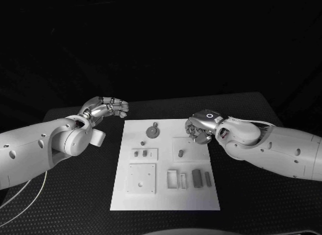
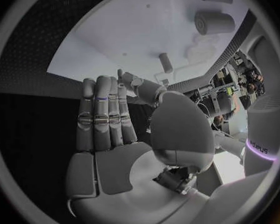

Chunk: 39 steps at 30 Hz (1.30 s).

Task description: Assemble the parts on the task board

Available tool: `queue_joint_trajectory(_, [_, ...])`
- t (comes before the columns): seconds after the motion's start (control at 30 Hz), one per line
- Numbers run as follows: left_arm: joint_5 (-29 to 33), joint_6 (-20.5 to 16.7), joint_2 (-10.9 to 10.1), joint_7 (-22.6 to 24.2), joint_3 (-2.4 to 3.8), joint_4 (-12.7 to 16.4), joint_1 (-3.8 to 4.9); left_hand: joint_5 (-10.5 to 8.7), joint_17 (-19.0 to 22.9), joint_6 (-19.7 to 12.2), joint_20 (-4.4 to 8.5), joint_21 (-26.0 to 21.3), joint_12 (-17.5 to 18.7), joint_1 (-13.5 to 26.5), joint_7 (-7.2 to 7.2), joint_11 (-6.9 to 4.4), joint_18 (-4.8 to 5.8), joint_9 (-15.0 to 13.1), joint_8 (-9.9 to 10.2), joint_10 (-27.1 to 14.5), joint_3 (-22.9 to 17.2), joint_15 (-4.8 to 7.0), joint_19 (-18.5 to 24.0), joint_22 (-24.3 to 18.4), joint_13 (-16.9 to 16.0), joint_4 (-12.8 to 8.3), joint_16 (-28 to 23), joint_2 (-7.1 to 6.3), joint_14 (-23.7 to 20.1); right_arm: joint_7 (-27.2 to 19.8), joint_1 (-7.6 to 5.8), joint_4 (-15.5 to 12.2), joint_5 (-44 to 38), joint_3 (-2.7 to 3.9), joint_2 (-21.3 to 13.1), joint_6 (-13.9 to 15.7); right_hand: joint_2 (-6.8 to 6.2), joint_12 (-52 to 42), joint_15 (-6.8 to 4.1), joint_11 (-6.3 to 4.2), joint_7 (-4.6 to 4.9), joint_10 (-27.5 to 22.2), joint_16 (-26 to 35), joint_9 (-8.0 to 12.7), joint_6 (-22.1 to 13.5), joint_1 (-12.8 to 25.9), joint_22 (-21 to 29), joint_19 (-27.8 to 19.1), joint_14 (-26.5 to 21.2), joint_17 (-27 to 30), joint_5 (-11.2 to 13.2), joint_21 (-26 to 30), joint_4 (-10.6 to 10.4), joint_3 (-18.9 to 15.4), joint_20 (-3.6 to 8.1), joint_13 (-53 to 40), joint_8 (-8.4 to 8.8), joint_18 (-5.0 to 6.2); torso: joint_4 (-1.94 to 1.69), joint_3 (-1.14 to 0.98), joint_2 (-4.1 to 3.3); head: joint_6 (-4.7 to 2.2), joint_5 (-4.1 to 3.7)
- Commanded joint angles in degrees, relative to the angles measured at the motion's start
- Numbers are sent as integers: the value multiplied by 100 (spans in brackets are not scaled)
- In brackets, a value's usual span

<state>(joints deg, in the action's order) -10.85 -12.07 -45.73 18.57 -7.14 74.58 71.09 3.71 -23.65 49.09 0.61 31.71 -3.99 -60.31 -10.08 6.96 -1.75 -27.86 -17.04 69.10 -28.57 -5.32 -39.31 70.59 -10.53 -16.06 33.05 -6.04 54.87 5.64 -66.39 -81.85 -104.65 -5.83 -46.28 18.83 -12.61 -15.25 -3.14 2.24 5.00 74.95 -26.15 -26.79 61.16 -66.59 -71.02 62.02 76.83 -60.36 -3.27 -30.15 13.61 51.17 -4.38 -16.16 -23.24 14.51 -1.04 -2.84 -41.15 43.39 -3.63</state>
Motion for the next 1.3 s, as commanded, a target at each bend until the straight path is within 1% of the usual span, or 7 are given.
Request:
queue_joint_trajectory(0.03, [46, 41, 14, 41, 4, -18, 5, -6, -11, -57, -18, -36, 2, -3, -1, 0, -45, 6, 35, -56, 38, 3, -24, 9, 7, -4, -29, 27, 25, -163, -21, -163, 370, 30, -9, -88, -19, 27, -19, -9, 10, 32, -26, -12, 33, 9, -8, 25, 1, -8, -32, -23, -10, 26, 1, -5, -10, 49, 7, 8, -2, -9, 37])
queue_joint_trajectory(0.37, [63, 15, 62, 50, 5, -107, 8, -5, -18, -58, -18, -39, 1, -4, -1, 0, -45, 6, 33, -56, 37, 3, -25, 11, 9, -3, -35, 27, 26, -275, -22, -473, 587, 40, 291, -22, 13, 50, -16, -4, 15, 23, -32, -32, 17, 30, -15, 16, -14, -11, -77, -20, 5, 4, 1, -36, 0, 49, -11, -2, 0, -2, 201])
queue_joint_trajectory(0.5, [78, -10, 95, 58, 6, -135, 8, -5, -20, -57, -18, -41, 0, -5, -1, 0, -45, 6, 32, -56, 37, 3, -25, 11, 10, -3, -37, 27, 26, -298, -17, -494, 580, 40, 517, -36, 25, 57, -15, -3, 17, 20, -34, -41, 12, 36, -18, 13, -18, -12, -97, -19, 16, -7, 1, -49, 4, 49, 7, 1, 1, 6, 297])
queue_joint_trajectory(0.7, [101, -34, 152, 75, 7, -173, 14, -9, -29, -52, -19, -45, -1, 1, 0, 0, -44, 5, 27, -54, 38, 2, -25, 14, 11, 2, -45, 25, 27, -323, 99, -404, 439, 28, 882, -47, 51, 72, -13, -1, 20, 16, -38, -58, 1, 49, -23, 11, -25, -11, -133, -18, 39, -31, 0, -73, 11, 49, -12, 8, -2, 48, 423])
queue_joint_trajectory(0.87, [118, -37, 242, 86, 8, -229, 23, -12, -33, -50, -20, -47, -2, 4, 1, 0, -44, 4, 24, -54, 39, 2, -25, 15, 12, 4, -49, 24, 27, -345, 194, -329, 233, -108, 1164, -66, 61, 80, -13, 0, 21, 14, -40, -66, -3, 52, -26, 8, -28, -11, -150, -17, 54, -41, 0, -86, 13, 49, -9, 4, -6, 66, 516])
queue_joint_trajectory(1.07, [118, -52, 303, 83, 8, -253, 44, -12, -37, -50, -20, -50, -2, 4, 2, 0, -44, 4, 23, -54, 38, 2, -25, 16, 14, 6, -52, 25, 28, -348, 355, -262, 145, -174, 1351, -46, 65, 83, -12, 0, 22, 13, -41, -70, -5, 52, -26, 8, -29, -10, -156, -16, 59, -43, 0, -92, 15, 49, -40, 21, -8, 126, 618])
queue_joint_trajectory(1.3, [118, -51, 345, 83, 9, -256, 61, -12, -41, -50, -20, -52, -2, 4, 2, 0, -43, 4, 21, -55, 38, 1, -24, 17, 15, 6, -57, 22, 27, -365, 448, -241, 119, -255, 1454, -75, 68, 86, -13, 0, 22, 14, -42, -74, -6, 52, -27, 9, -28, -9, -161, -16, 64, -45, 1, -98, 16, 49, -24, 13, -6, 176, 723])
